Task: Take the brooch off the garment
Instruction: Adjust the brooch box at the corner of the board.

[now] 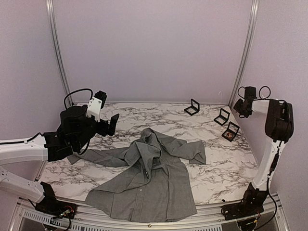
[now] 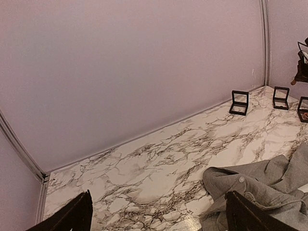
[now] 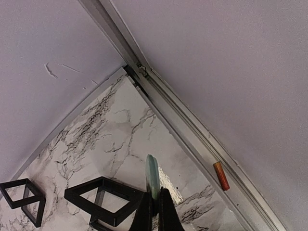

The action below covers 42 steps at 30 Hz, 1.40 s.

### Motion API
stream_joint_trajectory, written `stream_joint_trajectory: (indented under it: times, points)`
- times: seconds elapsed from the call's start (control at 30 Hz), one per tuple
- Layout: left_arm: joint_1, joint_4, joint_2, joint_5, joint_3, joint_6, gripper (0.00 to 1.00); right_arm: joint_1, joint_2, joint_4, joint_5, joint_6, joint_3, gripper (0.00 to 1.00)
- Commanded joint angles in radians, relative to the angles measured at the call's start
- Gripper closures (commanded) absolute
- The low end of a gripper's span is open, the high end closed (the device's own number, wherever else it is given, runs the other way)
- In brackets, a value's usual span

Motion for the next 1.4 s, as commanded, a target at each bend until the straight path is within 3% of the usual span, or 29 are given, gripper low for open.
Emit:
stream_joint_trajectory:
  times: [0.0, 0.33, 0.77, 1.2, 1.37]
  points:
    - [0.005, -0.012, -0.004, 0.005, 0.018, -0.006, 0.01, -0.005, 0.096, -0.096, -0.002, -0.019, 0.097, 1.0]
    - [0.006, -0.024, -0.022, -0.009, 0.017, -0.002, 0.01, -0.016, 0.276, -0.172, -0.12, -0.026, 0.282, 1.0]
    - [0.007, -0.019, -0.012, -0.009, 0.024, 0.0, 0.01, 0.034, 0.326, -0.2, -0.213, -0.022, 0.333, 1.0]
    - [0.008, -0.016, -0.031, -0.006, 0.009, -0.001, 0.01, 0.151, 0.332, -0.193, -0.228, -0.001, 0.352, 1.0]
    - [0.008, -0.019, -0.046, -0.006, 0.007, 0.0, 0.01, 0.152, 0.292, -0.214, -0.139, -0.017, 0.347, 1.0]
